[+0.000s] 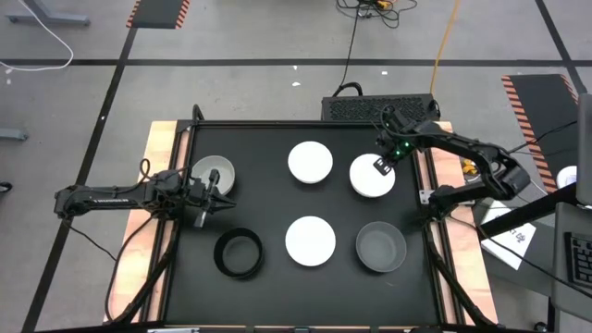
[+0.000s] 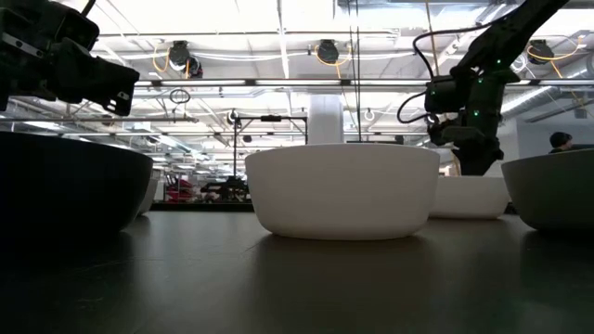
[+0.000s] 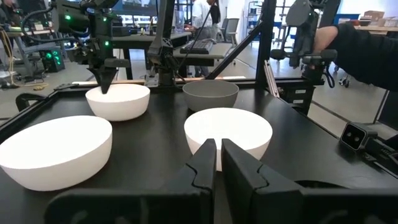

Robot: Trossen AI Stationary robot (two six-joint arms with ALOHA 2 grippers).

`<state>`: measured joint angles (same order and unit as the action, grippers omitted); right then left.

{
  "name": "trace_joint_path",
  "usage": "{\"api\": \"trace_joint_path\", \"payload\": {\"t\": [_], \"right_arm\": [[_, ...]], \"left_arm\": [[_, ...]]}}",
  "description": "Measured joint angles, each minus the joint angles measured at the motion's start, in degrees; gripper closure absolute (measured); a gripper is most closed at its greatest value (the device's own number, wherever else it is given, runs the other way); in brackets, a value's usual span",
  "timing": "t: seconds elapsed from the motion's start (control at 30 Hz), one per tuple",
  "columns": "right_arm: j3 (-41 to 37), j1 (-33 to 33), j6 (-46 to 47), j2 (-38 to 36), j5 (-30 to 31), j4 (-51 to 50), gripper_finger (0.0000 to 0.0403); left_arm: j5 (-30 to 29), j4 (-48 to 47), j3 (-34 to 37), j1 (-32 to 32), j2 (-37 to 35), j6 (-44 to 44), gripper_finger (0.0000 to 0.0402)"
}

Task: Nest bowls inside each other
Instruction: Stack the top right white bowl on the top middle white bowl

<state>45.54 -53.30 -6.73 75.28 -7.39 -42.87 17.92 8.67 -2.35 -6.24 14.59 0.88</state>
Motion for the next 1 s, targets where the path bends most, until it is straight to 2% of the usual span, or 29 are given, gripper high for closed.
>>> {"api": "trace_joint_path", "payload": {"t": [0.17, 0.5, 1.0], "right_arm": [[0.68, 0.00, -0.05, -1.69, 0.27, -0.19, 0.0402], [7.93, 0.56, 0.20, -3.19, 0.17, -5.83, 0.0402], [19.76, 6.47, 1.52, -3.19, -0.33, -7.61, 0.0403]], "left_arm": [[0.00, 0.08, 0.00, 0.00, 0.00, -0.02, 0.0376], [0.02, 0.50, 0.00, 0.00, -0.02, -1.11, 0.0376], [0.02, 0.16, 0.00, 0.02, -0.02, -1.17, 0.0376]]}}
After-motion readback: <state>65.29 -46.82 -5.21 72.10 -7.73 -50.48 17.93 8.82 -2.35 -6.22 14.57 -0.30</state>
